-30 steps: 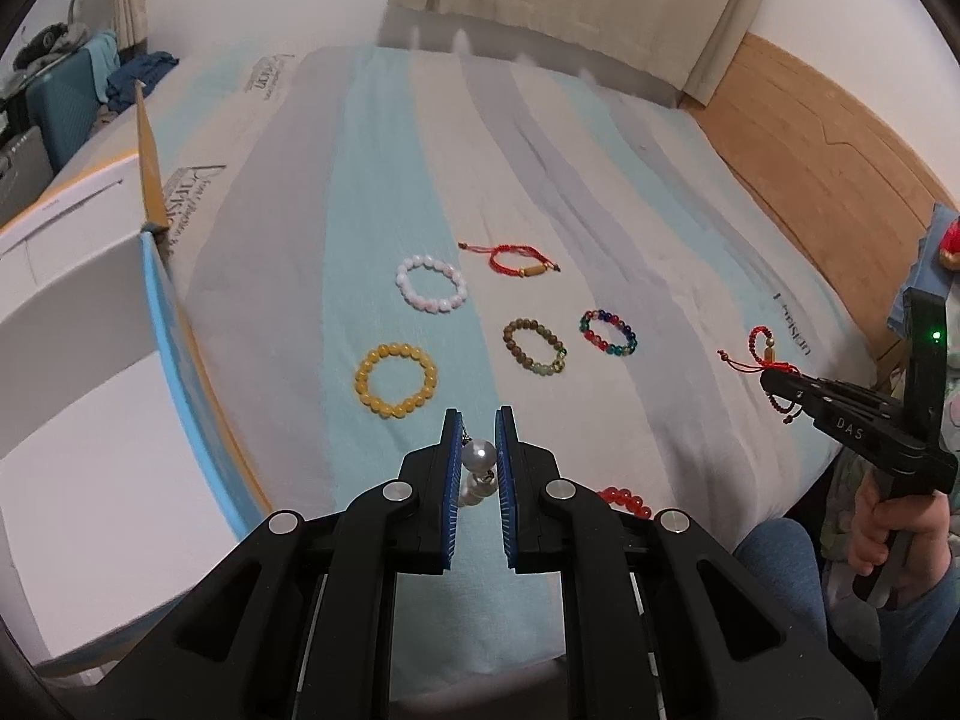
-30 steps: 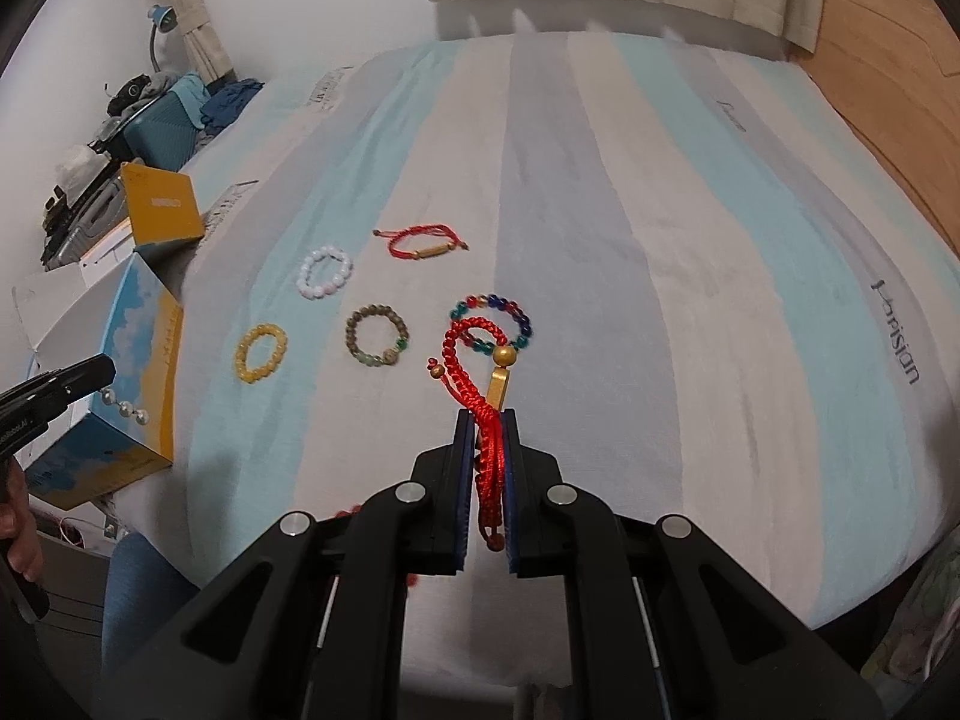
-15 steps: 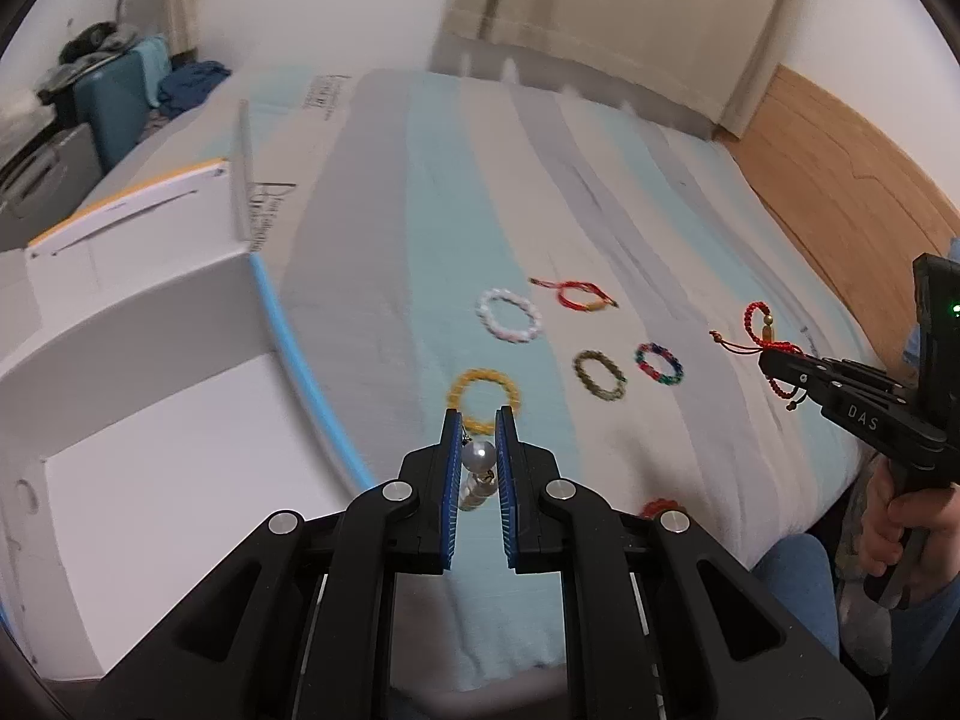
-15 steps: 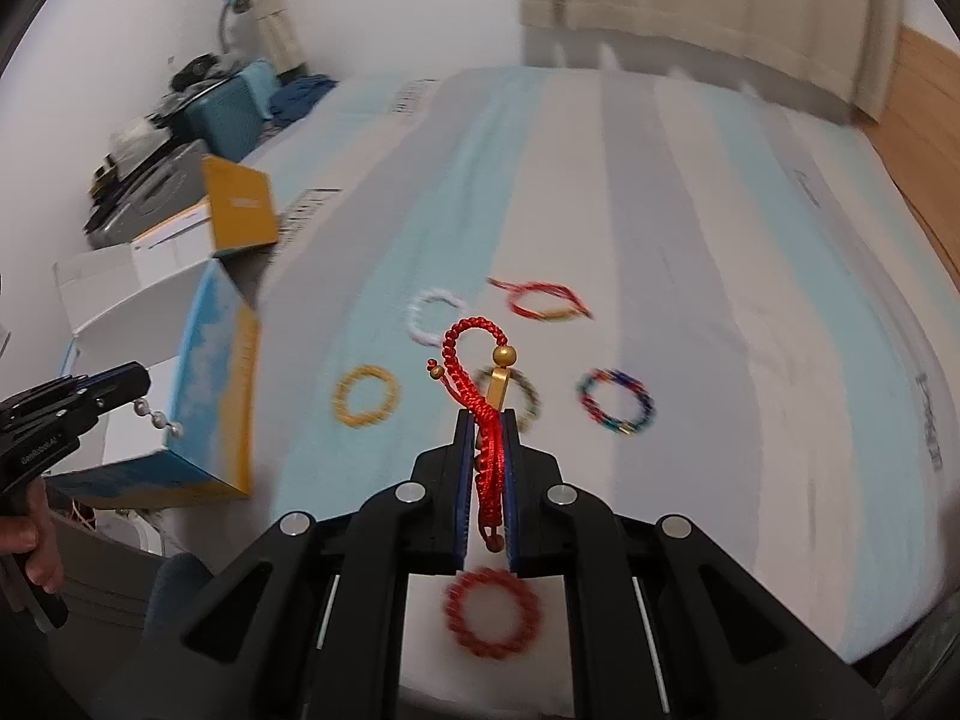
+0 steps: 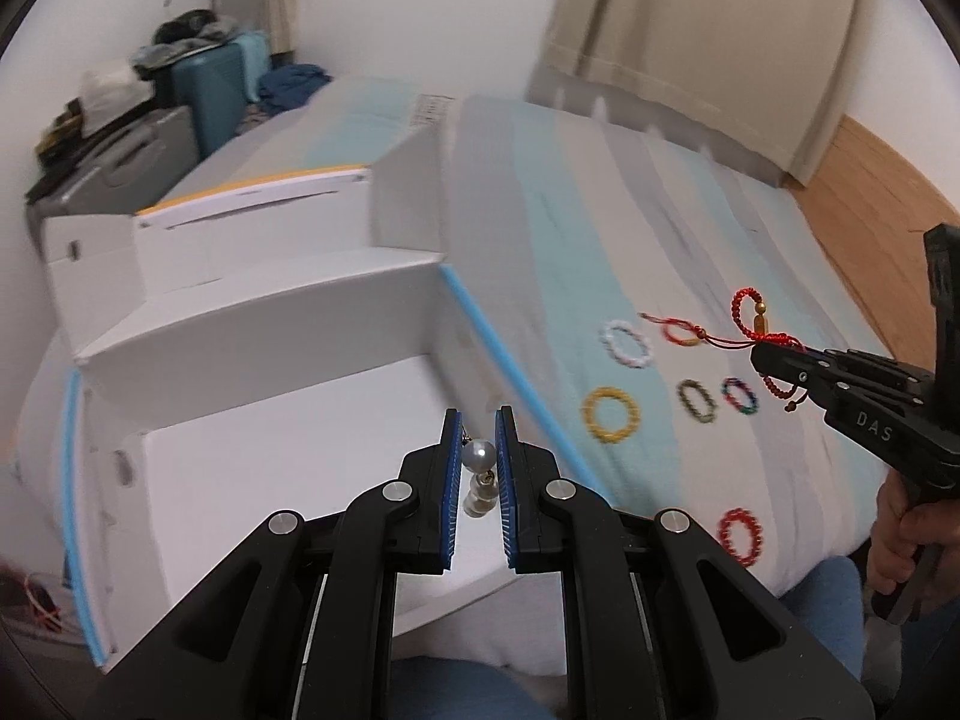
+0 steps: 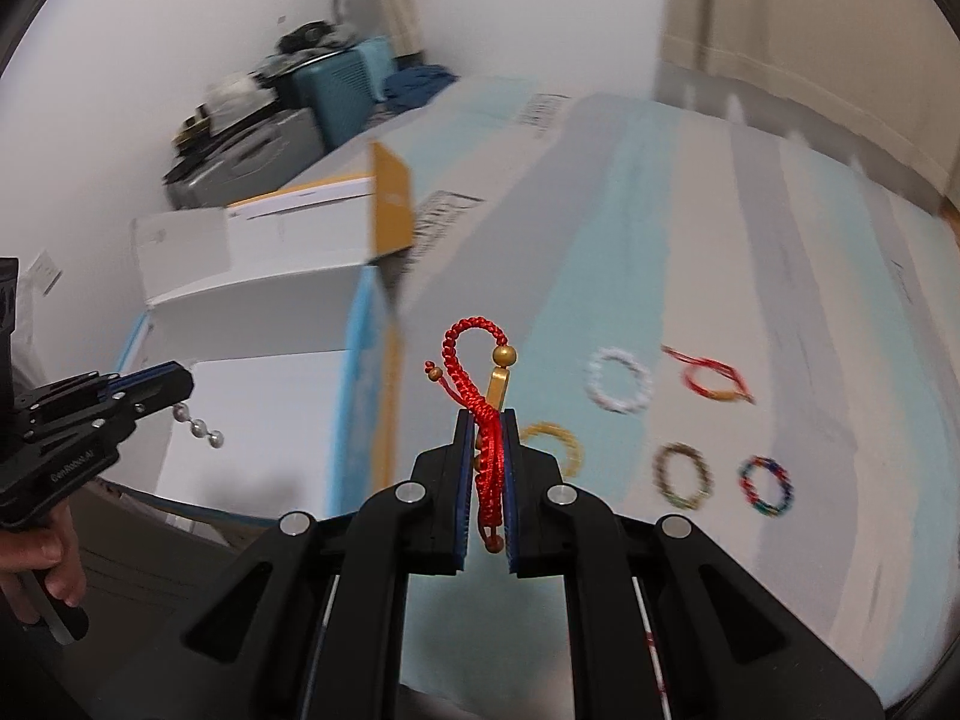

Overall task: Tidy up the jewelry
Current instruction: 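Carry the red string bracelet and pearl string with both tools into the white box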

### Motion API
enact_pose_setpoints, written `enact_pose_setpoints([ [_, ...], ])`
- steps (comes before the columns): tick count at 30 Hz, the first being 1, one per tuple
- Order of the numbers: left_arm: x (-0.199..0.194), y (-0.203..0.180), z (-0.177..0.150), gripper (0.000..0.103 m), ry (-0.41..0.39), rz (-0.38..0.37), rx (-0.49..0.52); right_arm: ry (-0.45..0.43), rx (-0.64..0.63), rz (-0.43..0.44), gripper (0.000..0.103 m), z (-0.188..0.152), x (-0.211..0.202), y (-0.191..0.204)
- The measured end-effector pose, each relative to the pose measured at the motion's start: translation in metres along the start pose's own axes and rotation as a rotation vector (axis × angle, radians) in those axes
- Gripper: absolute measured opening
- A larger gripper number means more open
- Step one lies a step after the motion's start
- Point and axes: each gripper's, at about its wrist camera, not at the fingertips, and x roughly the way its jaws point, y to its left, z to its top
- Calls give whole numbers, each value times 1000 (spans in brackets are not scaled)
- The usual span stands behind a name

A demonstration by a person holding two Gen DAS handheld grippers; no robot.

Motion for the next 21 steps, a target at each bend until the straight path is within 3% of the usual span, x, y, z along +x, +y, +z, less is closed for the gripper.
enact_pose_setpoints([
  [12, -9, 69, -23, 10, 15, 108, -80, 54, -124, 103, 8, 8, 45, 104],
  [21, 6, 113, -46, 10, 58, 128, -142, 132, -171, 137, 8, -1, 87, 144],
])
